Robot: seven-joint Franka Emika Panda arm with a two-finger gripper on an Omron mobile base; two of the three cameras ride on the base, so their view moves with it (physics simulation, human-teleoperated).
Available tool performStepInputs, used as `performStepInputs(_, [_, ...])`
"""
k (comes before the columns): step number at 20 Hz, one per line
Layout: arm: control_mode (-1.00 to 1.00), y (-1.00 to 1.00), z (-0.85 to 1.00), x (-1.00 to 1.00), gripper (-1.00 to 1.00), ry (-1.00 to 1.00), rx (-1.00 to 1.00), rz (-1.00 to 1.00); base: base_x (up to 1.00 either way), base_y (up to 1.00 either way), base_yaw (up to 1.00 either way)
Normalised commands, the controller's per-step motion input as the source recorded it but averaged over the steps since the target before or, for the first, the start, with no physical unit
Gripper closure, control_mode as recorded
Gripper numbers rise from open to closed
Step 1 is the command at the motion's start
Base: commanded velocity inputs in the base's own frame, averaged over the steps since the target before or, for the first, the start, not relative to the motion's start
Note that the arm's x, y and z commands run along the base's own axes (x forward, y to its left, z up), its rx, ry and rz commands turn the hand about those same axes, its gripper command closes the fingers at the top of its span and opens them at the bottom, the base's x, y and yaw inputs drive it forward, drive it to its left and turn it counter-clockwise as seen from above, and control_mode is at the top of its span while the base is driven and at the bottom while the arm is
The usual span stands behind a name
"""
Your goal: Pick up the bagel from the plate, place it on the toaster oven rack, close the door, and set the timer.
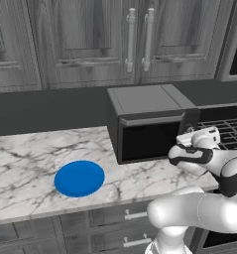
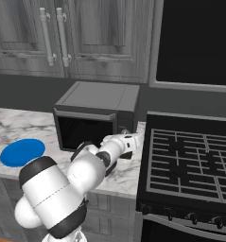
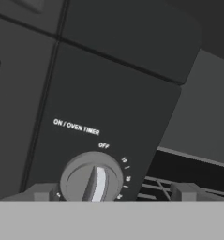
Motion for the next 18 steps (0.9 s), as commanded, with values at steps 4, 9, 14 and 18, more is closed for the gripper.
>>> performStepInputs(4, [-1.00, 0.00, 0.00, 0.24, -1.00, 0.00, 0.00, 0.00, 0.00, 0.00, 0.00])
performStepInputs(9, [-1.00, 0.00, 0.00, 0.22, -1.00, 0.00, 0.00, 0.00, 0.00, 0.00, 0.00])
performStepInputs(14, [-1.00, 0.00, 0.00, 0.24, -1.00, 0.00, 0.00, 0.00, 0.00, 0.00, 0.00])
performStepInputs(18, [-1.00, 0.00, 0.00, 0.10, -1.00, 0.00, 0.00, 0.00, 0.00, 0.00, 0.00])
